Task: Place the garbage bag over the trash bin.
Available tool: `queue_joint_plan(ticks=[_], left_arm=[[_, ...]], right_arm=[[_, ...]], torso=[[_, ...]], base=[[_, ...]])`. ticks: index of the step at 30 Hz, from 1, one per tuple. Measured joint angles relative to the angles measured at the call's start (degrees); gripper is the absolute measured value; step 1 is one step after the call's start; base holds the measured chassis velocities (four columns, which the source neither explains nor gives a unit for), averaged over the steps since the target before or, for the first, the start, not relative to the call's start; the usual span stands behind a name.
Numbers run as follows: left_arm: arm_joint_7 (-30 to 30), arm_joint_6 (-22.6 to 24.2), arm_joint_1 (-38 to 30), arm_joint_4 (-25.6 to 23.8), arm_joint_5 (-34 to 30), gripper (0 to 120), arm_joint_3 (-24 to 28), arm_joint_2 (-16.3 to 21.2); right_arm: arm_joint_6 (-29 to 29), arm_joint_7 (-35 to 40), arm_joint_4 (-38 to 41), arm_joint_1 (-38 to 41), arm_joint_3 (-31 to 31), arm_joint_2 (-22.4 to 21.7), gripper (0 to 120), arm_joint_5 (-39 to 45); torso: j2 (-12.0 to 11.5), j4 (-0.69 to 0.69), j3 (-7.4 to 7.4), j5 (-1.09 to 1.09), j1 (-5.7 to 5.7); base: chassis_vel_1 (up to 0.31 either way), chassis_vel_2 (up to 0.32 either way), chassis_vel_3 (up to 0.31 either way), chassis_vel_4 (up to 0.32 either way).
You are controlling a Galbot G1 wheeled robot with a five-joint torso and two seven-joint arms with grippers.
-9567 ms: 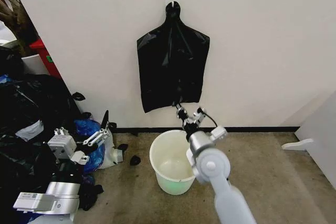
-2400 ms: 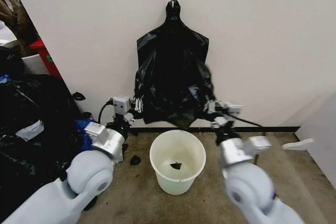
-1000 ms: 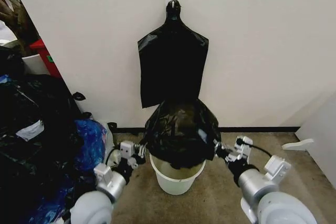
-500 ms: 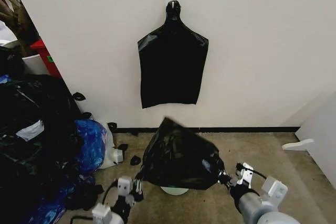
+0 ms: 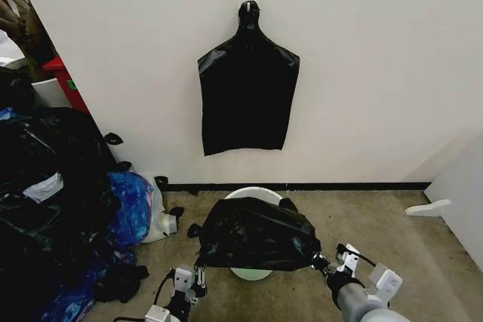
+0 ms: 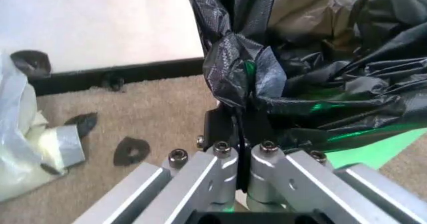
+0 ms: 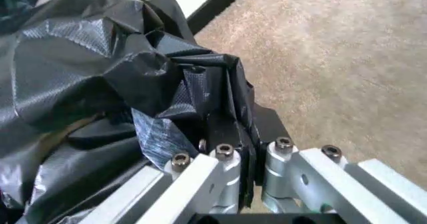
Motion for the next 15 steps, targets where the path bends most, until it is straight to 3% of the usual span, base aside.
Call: queue_joint_plan(ticks=[3,9,10,15], left_arm=[[0.6,-0.7,-1.7,1.7,1.5,0,0.5,-0.4],[0.7,-1.2,-3.0,3.2,2.9,0,1.0,-1.0],[0.7,-1.6,-5.6,5.2,3.9,0,2.7,-1.8],[0.7,-2.0,-9.4,7.9,4.0,0,3.9,-2.4]], right_arm=[[1.5,-11.4,-4.4,-0.3,1.2,-0.1,0,-1.8],[2.3,-18.3,-7.2,-0.1,1.3,-0.4,0,-2.5],[3.3,-25.7,-10.4,0.6,1.3,-0.5,0,-3.2],[6.6,-35.4,-15.7,3.4,1.6,0.1,0,-5.4]], torso=[[0.0,-0.01,0.0,0.0,0.0],[0.0,0.0,0.0,0.01,0.0],[0.0,0.01,0.0,0.0,0.0],[0.0,0.0,0.0,0.0,0.0]], base=[[0.0,0.0,0.0,0.0],[0.0,0.0,0.0,0.0],[0.0,0.0,0.0,0.0],[0.0,0.0,0.0,0.0]])
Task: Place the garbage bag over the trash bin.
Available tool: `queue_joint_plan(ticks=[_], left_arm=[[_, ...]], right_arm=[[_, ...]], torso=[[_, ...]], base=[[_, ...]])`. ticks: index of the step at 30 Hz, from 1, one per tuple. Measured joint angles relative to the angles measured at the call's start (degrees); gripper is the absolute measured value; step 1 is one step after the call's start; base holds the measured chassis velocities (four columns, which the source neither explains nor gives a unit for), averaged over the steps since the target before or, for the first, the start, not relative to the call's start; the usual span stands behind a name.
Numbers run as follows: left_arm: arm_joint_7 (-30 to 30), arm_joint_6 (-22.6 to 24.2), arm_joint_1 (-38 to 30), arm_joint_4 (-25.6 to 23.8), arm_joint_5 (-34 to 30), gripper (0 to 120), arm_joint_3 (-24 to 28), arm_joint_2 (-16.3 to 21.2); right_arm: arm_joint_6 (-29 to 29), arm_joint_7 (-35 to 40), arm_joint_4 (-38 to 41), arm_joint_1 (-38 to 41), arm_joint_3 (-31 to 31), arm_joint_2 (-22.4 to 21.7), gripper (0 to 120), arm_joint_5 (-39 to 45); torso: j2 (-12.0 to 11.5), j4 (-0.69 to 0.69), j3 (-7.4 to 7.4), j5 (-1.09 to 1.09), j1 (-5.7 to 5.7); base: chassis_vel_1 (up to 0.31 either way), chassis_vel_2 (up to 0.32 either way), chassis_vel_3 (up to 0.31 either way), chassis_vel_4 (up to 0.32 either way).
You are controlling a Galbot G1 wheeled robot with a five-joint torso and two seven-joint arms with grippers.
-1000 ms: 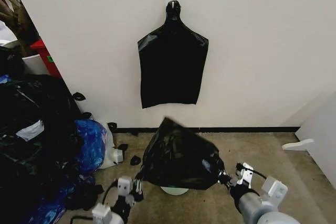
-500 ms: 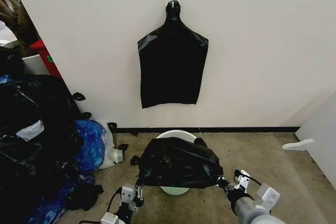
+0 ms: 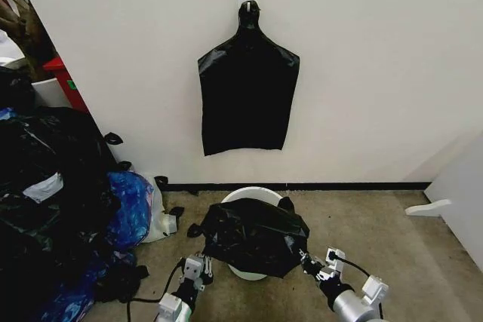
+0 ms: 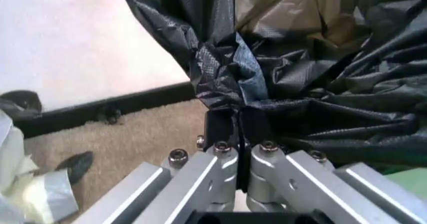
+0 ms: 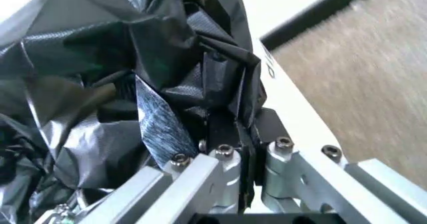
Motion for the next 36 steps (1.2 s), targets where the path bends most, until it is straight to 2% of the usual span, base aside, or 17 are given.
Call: queue_joint_plan(ticks=[3,7,12,16,24,28,34,36], left_arm=[[0.0,-0.3,-2.0,1.3,0.0,0,0.3,0.0],[0.1,-0.4,-2.2,1.3,0.1,0,-0.1,0.7],[0.2,-0.5,-3.3,1.6,-0.2,0,-0.2,1.5],[0.2,-0.6,-3.6,1.6,0.0,0,-0.2,1.6],[0.8,-0.7,-1.8,-1.9,1.7,0,-0.2,2.0],[1.2,-0.9,-0.2,-4.6,3.7,0,-0.8,3.3],[1.8,-1.4,5.1,-10.0,5.6,0,-4.9,6.0],[1.9,-1.6,5.8,-10.7,5.9,0,-5.4,6.2]], right_arm=[[1.9,-8.2,-5.2,3.5,1.2,0.1,0,-0.1],[1.7,-13.0,-9.6,6.5,2.1,-0.4,0,0.2],[1.0,-18.0,-14.5,8.6,2.9,-0.7,0,0.5],[1.0,-18.5,-14.5,8.2,3.4,-0.7,0,0.2],[1.5,-12.0,-5.9,4.5,3.4,-0.6,0,1.2],[1.6,-6.2,0.1,2.7,2.7,-0.8,0,1.1],[-1.8,11.5,12.8,-0.4,1.0,-1.8,0,0.2],[-2.5,14.4,14.7,-0.7,0.8,-1.8,0,0.1]], torso=[[0.0,-0.01,0.0,0.0,0.0],[0.0,0.03,0.0,0.0,0.0],[0.0,0.01,0.0,0.01,0.0],[0.0,0.01,0.0,0.01,0.0],[0.0,0.0,0.0,-0.01,0.0],[0.0,0.0,0.0,0.0,0.0],[0.0,0.01,-0.01,-0.01,0.0],[0.0,0.01,-0.01,-0.01,0.0]], base=[[0.0,0.0,0.0,0.0],[0.0,0.0,0.0,0.0],[0.0,0.0,0.0,0.0],[0.0,0.0,0.0,0.0],[0.0,0.0,0.0,0.0],[0.0,0.0,0.0,0.0],[0.0,0.0,0.0,0.0],[0.0,0.0,0.0,0.0]])
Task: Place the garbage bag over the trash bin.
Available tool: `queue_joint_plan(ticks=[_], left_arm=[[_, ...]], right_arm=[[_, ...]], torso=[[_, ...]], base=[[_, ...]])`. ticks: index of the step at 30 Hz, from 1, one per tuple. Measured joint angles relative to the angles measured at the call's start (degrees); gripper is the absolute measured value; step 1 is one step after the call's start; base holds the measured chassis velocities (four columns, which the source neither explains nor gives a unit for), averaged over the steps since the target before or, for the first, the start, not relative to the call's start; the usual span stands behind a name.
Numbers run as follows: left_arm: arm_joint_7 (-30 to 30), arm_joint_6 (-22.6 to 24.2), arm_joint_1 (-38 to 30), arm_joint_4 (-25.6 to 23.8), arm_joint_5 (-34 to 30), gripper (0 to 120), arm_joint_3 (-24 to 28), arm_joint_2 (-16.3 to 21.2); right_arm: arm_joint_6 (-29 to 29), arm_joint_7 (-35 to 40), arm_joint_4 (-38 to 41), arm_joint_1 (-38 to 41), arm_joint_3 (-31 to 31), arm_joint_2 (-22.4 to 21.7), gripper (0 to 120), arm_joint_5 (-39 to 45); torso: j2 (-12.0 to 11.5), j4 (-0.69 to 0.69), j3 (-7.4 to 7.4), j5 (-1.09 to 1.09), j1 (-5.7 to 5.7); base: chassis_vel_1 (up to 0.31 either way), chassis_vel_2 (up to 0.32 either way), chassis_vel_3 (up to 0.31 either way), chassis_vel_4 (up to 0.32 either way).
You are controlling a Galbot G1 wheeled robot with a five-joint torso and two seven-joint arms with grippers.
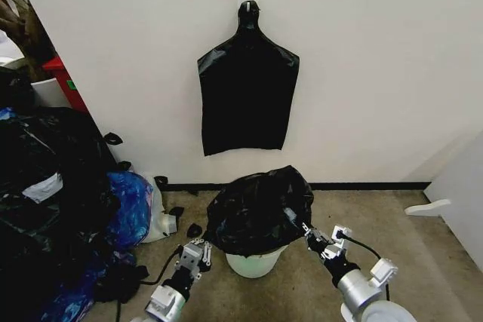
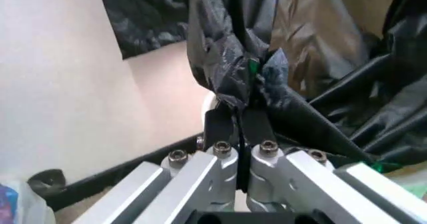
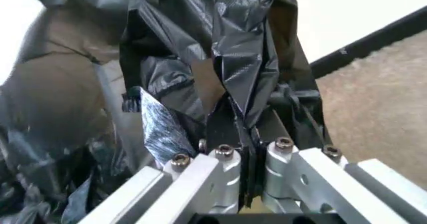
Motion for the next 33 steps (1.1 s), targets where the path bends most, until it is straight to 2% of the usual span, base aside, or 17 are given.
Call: queue_joint_plan(ticks=[3,12,15,18,21,22,26,29,33], left_arm=[[-0.1,-0.2,1.2,-1.5,0.2,0,-0.8,0.1],[-0.5,0.2,1.1,-3.9,-1.1,0,-1.0,-0.4],[-0.7,0.4,1.2,-4.1,-1.4,0,-1.0,-0.6],[-0.7,0.7,1.4,-4.5,-1.4,0,-0.9,-1.2],[-0.8,0.9,1.7,-4.6,-1.6,0,-0.9,-1.4],[-0.8,0.9,1.7,-4.6,-1.6,0,-0.9,-1.4],[-1.2,1.0,1.7,-4.4,-2.1,0,-1.0,-1.2],[-1.2,1.4,0.8,-4.4,-2.8,0,-1.0,-1.1],[-1.2,2.0,-0.7,-4.2,-4.1,0,-0.7,-0.8]], right_arm=[[-1.7,6.8,4.8,-0.8,-0.4,0.0,0,0.0],[-5.7,13.8,8.2,-2.3,-0.6,0.8,0,-0.2],[-6.3,14.1,8.2,-2.4,-0.5,1.0,1,-2.0],[-7.7,17.4,10.7,-2.5,0.3,0.8,17,-5.5],[-9.9,21.7,12.6,-1.5,0.7,0.6,27,-4.6],[-9.9,21.7,12.6,-1.5,0.7,0.6,27,-4.6],[-14.8,26.9,14.1,0.2,2.4,0.4,43,3.2],[-16.7,27.7,14.7,0.6,3.2,0.7,55,5.5],[-16.2,27.1,15.3,0.7,3.3,0.5,68,1.5]], torso=[[0.0,-0.01,0.0,0.0,0.0],[0.0,-0.01,0.0,0.0,0.0],[0.0,-0.01,0.0,0.01,0.0],[0.0,-0.01,0.0,0.0,0.0],[0.0,-0.01,0.0,0.0,0.0],[0.0,-0.01,0.0,0.0,0.0],[0.0,0.0,0.01,0.01,0.0],[0.0,-0.01,0.01,0.0,0.0],[0.0,0.0,0.01,0.01,0.0]], base=[[0.0,0.0,0.0,0.0],[0.0,0.0,0.0,0.0],[0.0,0.0,0.0,0.0],[0.0,0.0,0.0,0.0],[0.0,0.0,0.0,0.0],[0.0,0.0,0.0,0.0],[0.0,0.0,0.0,0.0],[0.0,0.0,0.0,0.0],[0.0,0.0,0.0,0.0]])
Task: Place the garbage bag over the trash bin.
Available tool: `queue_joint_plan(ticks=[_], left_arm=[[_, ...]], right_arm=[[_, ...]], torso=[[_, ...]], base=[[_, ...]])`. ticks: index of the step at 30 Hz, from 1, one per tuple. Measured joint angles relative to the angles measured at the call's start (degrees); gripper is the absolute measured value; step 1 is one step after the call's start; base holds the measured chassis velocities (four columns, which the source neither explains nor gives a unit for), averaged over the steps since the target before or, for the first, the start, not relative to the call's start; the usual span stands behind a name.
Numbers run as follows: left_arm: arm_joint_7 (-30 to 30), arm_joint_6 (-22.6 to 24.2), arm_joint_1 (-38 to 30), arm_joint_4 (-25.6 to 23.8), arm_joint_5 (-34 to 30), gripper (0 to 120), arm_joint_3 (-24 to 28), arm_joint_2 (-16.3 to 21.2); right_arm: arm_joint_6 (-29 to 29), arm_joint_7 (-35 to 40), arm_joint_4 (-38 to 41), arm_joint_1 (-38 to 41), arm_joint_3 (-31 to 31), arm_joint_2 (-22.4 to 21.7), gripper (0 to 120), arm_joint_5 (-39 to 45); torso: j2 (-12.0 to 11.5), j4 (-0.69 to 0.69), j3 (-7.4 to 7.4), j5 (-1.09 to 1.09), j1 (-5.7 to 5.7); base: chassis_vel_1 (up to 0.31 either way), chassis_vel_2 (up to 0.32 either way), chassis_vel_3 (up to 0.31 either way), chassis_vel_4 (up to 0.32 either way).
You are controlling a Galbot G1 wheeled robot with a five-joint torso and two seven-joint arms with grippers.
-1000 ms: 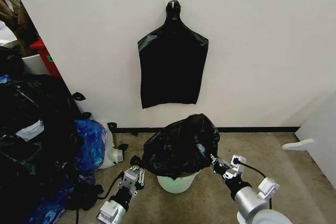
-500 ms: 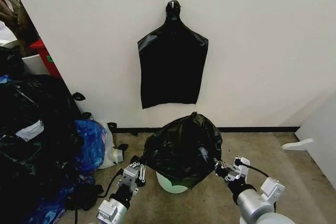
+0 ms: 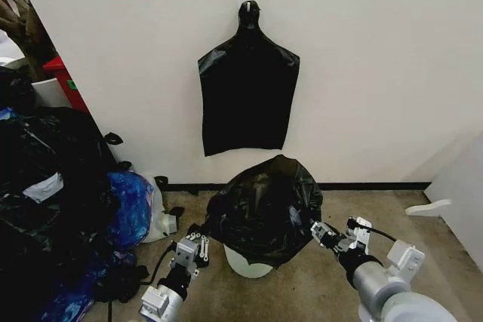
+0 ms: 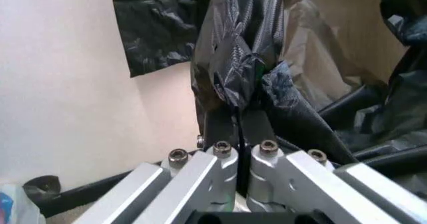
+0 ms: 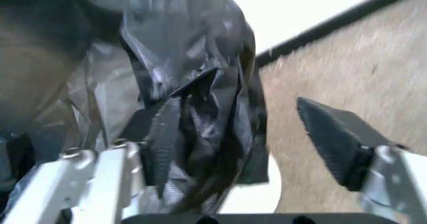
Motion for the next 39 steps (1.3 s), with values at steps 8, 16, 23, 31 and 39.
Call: queue_joint_plan(ticks=[8,16,23,31,39], left_arm=[[0.0,0.8,-2.4,0.2,-1.5,0,0.5,0.5],[0.1,0.9,-2.5,0.8,-1.6,0,1.0,0.6],[0.2,1.7,-5.5,1.1,-3.2,0,1.9,1.4],[0.1,1.9,-6.4,1.1,-4.1,0,1.8,1.6],[0.0,2.0,-6.6,1.0,-4.4,0,1.9,1.6]], right_arm=[[1.5,-5.4,0.2,-0.2,-0.3,-1.9,96,-19.2],[1.0,-16.6,0.2,4.2,-5.5,-6.1,100,-32.1],[-4.0,-12.6,0.1,9.1,-12.7,-9.3,87,-23.6],[-5.8,-8.9,0.0,6.6,-16.7,-8.0,72,-23.4],[-4.9,-8.8,-3.8,6.2,-19.1,-6.9,71,-26.0]], torso=[[0.0,-0.01,0.0,0.0,0.0],[0.0,0.0,0.0,0.0,0.0],[0.0,-0.01,0.0,0.0,0.0],[0.0,-0.01,0.0,-0.01,0.0],[0.0,0.0,0.0,0.0,0.0]], base=[[0.0,0.0,0.0,0.0],[0.0,0.0,0.0,0.0],[0.0,0.0,0.0,0.0],[0.0,0.0,0.0,0.0],[0.0,0.0,0.0,0.0]])
